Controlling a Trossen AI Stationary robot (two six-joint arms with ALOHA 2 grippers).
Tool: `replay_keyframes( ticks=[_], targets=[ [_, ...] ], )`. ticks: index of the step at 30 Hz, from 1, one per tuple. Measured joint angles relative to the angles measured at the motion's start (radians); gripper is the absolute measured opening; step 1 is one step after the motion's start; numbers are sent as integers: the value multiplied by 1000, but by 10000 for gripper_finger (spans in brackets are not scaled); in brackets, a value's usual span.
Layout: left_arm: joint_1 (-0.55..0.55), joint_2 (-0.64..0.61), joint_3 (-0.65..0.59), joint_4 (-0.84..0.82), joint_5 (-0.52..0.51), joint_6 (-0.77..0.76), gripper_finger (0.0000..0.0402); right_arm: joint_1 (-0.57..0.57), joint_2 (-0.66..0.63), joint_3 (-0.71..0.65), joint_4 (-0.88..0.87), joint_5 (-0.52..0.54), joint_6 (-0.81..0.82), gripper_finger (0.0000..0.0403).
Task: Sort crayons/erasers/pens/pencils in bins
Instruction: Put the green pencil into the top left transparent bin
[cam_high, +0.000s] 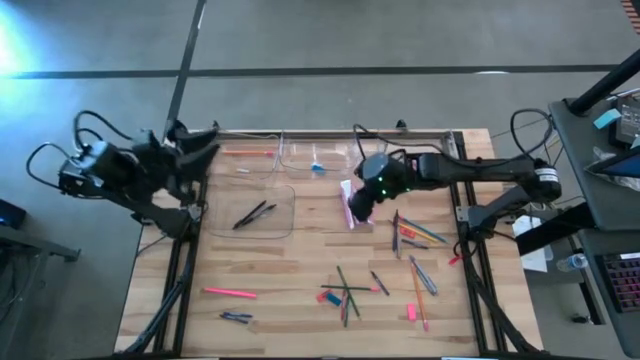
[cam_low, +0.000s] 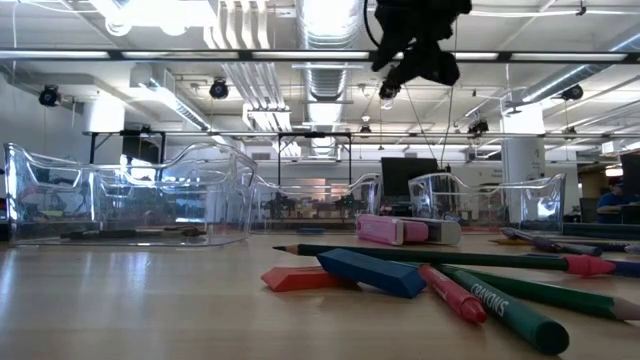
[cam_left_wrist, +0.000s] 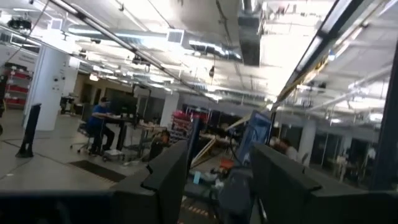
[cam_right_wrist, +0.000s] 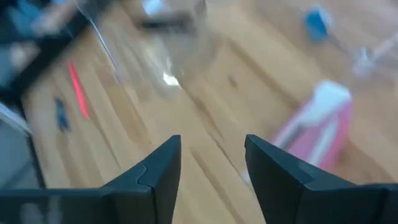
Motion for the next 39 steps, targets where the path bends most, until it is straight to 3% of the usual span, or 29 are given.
replay_keyframes(
  ticks=[10,20,30,39],
  targets=[
    [0,-53,-24,-2,-11,73,162,170,38,-2,-96,-214,-173,188],
    [0,-10,-24,0,-36,73,162,302,173,-25,-152,-187,-273,221],
    [0,22,-24,-1,-59,71,162,369,252,-231,145,-186,-184,221],
    [0,19,-24,-2,-60,47,162,396,342,-245,236,-169,-162,221]
  ],
)
